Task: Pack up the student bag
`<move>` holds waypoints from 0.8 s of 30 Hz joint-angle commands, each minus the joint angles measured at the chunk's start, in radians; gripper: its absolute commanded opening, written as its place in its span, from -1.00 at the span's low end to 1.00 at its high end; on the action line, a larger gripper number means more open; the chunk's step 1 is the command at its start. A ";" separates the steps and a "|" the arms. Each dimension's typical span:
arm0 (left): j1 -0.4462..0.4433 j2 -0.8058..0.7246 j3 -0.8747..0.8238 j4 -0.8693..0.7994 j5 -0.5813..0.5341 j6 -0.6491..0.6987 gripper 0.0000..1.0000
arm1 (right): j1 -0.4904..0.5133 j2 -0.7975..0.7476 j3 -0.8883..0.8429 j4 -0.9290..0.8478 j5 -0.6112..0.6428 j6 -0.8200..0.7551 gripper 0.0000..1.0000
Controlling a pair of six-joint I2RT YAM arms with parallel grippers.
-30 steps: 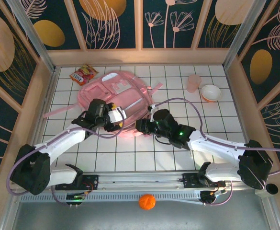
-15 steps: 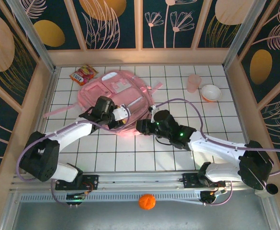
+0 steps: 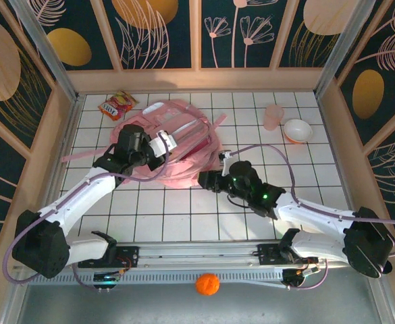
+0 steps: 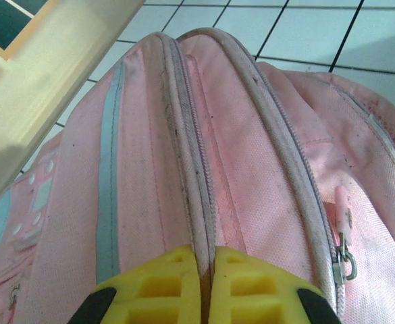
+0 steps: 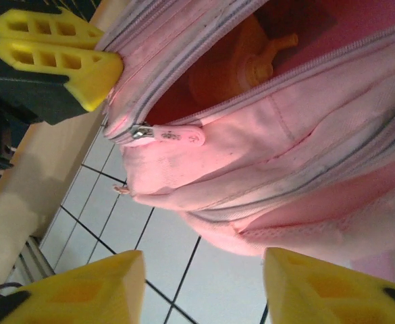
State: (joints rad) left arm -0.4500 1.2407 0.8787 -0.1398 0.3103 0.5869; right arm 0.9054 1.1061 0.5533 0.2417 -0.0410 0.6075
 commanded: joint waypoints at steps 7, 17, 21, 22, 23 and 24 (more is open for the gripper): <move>0.026 -0.057 0.062 0.065 0.141 -0.048 -1.00 | 0.016 0.016 0.012 0.183 -0.078 -0.486 0.37; 0.025 -0.063 0.061 0.081 0.174 -0.056 -1.00 | 0.039 0.275 0.234 0.064 -0.093 -0.748 0.34; 0.024 -0.068 0.050 0.094 0.205 -0.067 -1.00 | 0.034 0.333 0.266 0.086 -0.106 -0.750 0.29; 0.025 -0.070 0.049 0.095 0.208 -0.067 -1.00 | 0.030 0.336 0.266 0.097 -0.113 -0.747 0.25; 0.025 -0.072 0.049 0.095 0.208 -0.067 -1.00 | 0.028 0.338 0.263 0.110 -0.119 -0.739 0.22; 0.025 -0.073 0.047 0.095 0.209 -0.067 -1.00 | 0.022 0.338 0.259 0.121 -0.127 -0.732 0.18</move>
State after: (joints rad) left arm -0.4244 1.2217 0.8810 -0.1688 0.4213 0.5282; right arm 0.9363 1.4433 0.7891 0.3294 -0.1394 -0.1009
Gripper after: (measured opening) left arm 0.058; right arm 0.602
